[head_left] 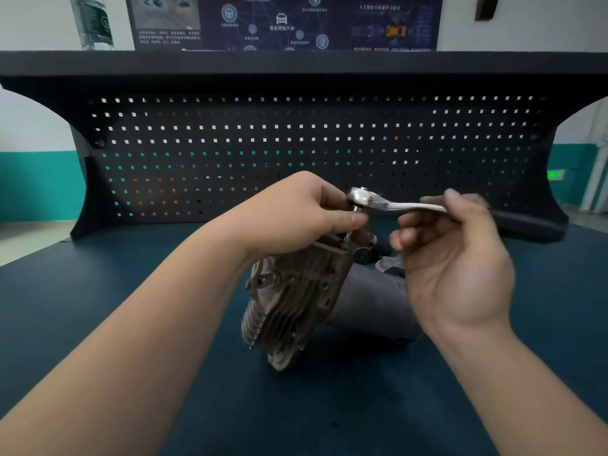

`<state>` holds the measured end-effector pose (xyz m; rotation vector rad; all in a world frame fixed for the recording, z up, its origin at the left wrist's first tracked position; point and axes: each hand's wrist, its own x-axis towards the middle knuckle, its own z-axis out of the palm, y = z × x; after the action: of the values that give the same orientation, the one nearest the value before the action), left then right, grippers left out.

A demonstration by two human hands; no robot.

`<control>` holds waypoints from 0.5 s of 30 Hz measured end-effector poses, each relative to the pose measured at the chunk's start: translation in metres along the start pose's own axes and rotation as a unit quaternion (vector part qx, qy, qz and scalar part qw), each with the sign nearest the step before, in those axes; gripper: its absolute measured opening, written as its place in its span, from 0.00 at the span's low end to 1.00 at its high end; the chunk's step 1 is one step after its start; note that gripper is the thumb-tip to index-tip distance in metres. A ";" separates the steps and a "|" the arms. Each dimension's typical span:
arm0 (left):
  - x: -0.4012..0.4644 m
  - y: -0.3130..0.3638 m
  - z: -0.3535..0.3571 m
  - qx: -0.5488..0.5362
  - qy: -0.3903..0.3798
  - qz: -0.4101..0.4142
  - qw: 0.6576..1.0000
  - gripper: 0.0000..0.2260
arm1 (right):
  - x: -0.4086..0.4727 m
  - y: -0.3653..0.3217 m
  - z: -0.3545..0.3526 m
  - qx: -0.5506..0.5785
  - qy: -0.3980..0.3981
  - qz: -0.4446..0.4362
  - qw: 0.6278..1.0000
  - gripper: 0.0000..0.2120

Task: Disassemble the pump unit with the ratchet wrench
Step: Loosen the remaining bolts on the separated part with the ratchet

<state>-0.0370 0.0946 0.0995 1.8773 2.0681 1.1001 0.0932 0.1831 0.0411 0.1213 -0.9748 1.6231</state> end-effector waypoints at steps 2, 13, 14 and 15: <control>0.000 0.002 0.002 0.008 0.019 0.000 1.000 0.07 | 0.010 0.001 -0.005 0.166 0.111 0.183 0.963 0.16; 0.003 0.001 0.005 -0.004 0.038 -0.003 0.999 0.05 | -0.008 0.000 -0.007 -0.334 -0.145 -0.352 0.862 0.08; 0.002 0.001 0.004 -0.016 0.021 0.004 1.000 0.04 | -0.010 0.001 -0.008 -0.367 -0.168 -0.398 0.824 0.08; 0.001 0.001 0.002 -0.025 0.003 0.009 1.000 0.03 | -0.011 0.003 -0.008 -0.369 -0.164 -0.398 0.824 0.07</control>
<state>-0.0358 0.0966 0.0988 1.8755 2.0120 1.1524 0.0978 0.1798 0.0281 0.2393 -1.4997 0.3954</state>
